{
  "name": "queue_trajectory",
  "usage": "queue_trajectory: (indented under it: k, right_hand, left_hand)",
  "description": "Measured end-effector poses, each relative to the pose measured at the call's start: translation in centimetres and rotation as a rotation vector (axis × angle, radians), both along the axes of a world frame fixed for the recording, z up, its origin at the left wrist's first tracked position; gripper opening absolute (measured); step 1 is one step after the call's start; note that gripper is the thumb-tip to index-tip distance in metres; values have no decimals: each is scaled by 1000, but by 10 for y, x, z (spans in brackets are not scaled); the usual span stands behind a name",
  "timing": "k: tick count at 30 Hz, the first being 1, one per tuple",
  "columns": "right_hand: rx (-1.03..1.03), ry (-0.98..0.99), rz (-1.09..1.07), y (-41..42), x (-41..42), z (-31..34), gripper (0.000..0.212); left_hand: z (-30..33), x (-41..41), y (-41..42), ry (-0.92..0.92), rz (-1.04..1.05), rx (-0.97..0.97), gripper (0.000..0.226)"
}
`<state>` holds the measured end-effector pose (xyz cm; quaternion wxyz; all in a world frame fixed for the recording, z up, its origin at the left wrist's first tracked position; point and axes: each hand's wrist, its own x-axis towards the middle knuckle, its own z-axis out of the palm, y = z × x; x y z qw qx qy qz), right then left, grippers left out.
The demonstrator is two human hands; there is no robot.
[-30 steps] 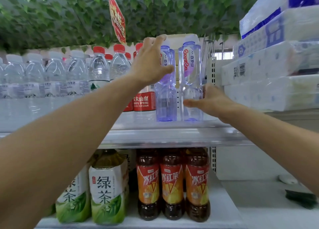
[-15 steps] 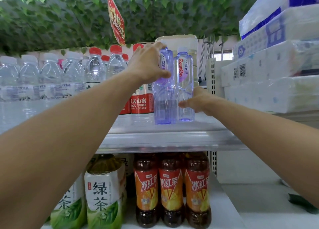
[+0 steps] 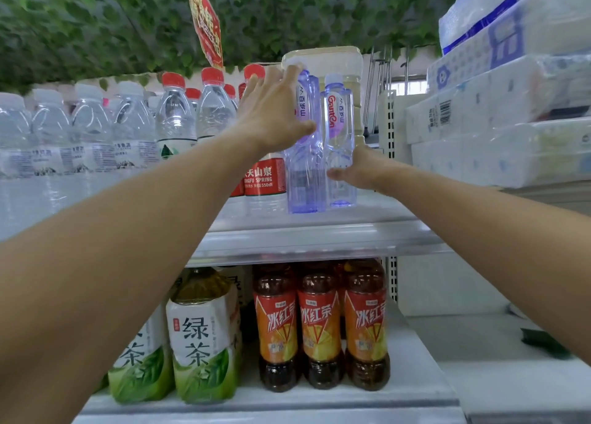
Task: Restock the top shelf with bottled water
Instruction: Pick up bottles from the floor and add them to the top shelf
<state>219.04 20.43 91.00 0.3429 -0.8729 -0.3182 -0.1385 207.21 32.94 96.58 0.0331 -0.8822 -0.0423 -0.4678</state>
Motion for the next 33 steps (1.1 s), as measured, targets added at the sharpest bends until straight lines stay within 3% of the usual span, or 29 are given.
queue_trajectory:
  k: [7,12,17,22,28,33]
  right_hand:
    - [59,-325,-52,-24,-44,-13,62]
    - [94,-535,-117,-31,-91,-47,39]
    - [77,-619,-144,-26,-141,-89,32]
    - [54,-544,-163,-19,-189,-147,30]
    - [-120,-259,-172,-10,-235,-250,26]
    - [-290,87,-205,-17,-267,-361,25]
  left_hand:
    - [-48,-34,12,-94,62,10,64]
    - [-100,-73,22,-128,-131,-72,49]
    - [-151,-111,32,-126,-267,-48,43]
    - [-217,-163,43,-44,-381,-201,36]
    - [-321,-201,66,310,-426,-488,33]
    - [-435,-227,72,691,-361,-666,27]
